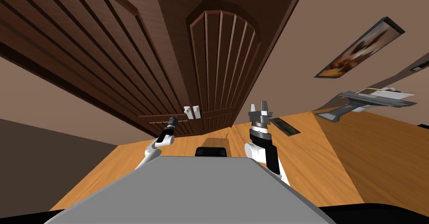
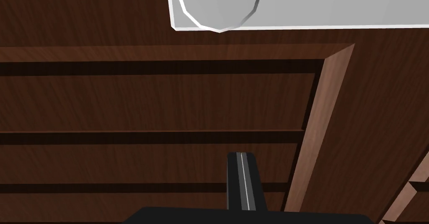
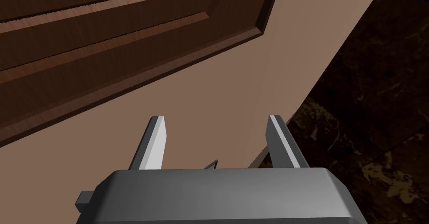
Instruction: Pull the door open
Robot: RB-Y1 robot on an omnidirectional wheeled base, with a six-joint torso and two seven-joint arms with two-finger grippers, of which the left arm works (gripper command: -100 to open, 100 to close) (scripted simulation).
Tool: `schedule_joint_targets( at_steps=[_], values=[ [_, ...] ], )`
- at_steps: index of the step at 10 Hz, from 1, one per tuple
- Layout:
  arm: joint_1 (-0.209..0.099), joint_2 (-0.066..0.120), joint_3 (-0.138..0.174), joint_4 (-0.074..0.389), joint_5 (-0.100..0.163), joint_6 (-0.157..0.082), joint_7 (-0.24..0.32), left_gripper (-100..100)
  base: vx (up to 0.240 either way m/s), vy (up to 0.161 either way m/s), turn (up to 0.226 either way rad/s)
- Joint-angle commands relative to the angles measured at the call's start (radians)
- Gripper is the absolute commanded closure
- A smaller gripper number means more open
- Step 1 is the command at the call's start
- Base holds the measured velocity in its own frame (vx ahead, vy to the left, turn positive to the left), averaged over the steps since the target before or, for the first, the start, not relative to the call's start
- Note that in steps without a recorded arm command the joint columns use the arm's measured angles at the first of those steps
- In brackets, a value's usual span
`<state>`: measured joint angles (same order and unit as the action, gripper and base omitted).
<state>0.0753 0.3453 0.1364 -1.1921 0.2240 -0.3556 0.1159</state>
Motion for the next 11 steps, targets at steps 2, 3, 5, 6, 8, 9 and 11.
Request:
schedule_joint_targets(
  at_steps=[2, 3, 5, 6, 8, 9, 11],
  values=[
    [0.011, -0.003, -0.024, -0.032, -0.001, 0.004, 0.007, -100, -0.194, -0.061, -0.039],
    [0.014, -0.003, -0.035, -0.041, -0.001, 0.003, 0.011, -100, -0.182, -0.080, -0.056],
    [0.014, -0.007, -0.064, -0.067, -0.002, 0.002, 0.020, -100, -0.204, -0.098, -0.088],
    [0.017, -0.005, -0.054, -0.068, -0.001, 0.009, 0.016, -100, -0.086, -0.048, -0.015],
    [0.034, 0.015, -0.010, -0.037, 0.003, 0.009, 0.012, -100, 0.004, 0.080, 0.185],
    [0.038, 0.022, 0.008, -0.022, 0.004, 0.009, 0.009, -100, 0.065, 0.155, 0.103],
    [0.034, 0.022, 0.020, -0.009, 0.004, 0.007, 0.005, -100, 0.152, 0.118, 0.031]
  ],
)
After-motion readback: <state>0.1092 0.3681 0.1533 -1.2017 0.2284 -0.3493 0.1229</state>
